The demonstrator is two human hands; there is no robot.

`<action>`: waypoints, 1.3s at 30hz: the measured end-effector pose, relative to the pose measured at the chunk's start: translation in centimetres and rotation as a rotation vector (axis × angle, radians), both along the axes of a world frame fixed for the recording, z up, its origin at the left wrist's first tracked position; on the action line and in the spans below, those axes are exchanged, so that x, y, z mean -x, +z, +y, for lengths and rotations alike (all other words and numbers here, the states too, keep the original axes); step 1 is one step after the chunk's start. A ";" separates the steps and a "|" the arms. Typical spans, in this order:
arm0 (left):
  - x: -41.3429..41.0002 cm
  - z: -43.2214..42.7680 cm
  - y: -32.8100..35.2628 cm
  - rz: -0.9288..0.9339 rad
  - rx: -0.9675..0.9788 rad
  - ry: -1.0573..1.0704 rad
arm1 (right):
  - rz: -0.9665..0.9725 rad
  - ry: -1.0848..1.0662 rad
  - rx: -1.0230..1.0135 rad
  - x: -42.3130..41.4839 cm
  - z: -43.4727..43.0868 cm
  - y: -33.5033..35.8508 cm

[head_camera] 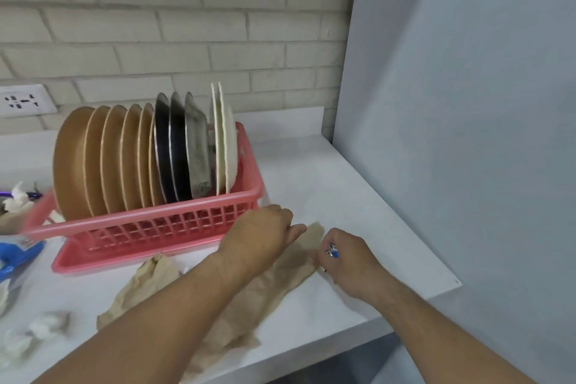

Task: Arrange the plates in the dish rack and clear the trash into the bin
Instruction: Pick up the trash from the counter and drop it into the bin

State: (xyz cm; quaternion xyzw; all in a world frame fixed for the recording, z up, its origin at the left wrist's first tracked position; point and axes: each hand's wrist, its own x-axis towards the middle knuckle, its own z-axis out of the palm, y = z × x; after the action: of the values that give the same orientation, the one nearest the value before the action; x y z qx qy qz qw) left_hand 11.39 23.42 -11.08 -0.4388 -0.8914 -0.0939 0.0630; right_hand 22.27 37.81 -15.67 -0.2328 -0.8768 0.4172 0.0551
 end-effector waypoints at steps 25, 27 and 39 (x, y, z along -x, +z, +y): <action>-11.3 -17.5 -10.3 -0.180 -0.248 -0.384 | -0.085 -0.240 0.075 -12.4 -17.3 -7.2; -12.3 -17.7 -12.3 -0.251 -0.190 -0.418 | -0.164 -0.214 0.092 -13.2 -17.0 -9.5; -14.8 -13.7 -37.8 -0.555 0.161 -0.158 | -0.416 -0.096 0.131 -16.0 -12.4 -32.8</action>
State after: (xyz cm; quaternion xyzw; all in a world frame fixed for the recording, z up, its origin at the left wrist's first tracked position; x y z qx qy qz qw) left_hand 26.16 9.71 -48.92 -0.4681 -0.8421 -0.1440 -0.2258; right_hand 38.24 25.41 -48.42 -0.3581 -0.8283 0.4131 -0.1224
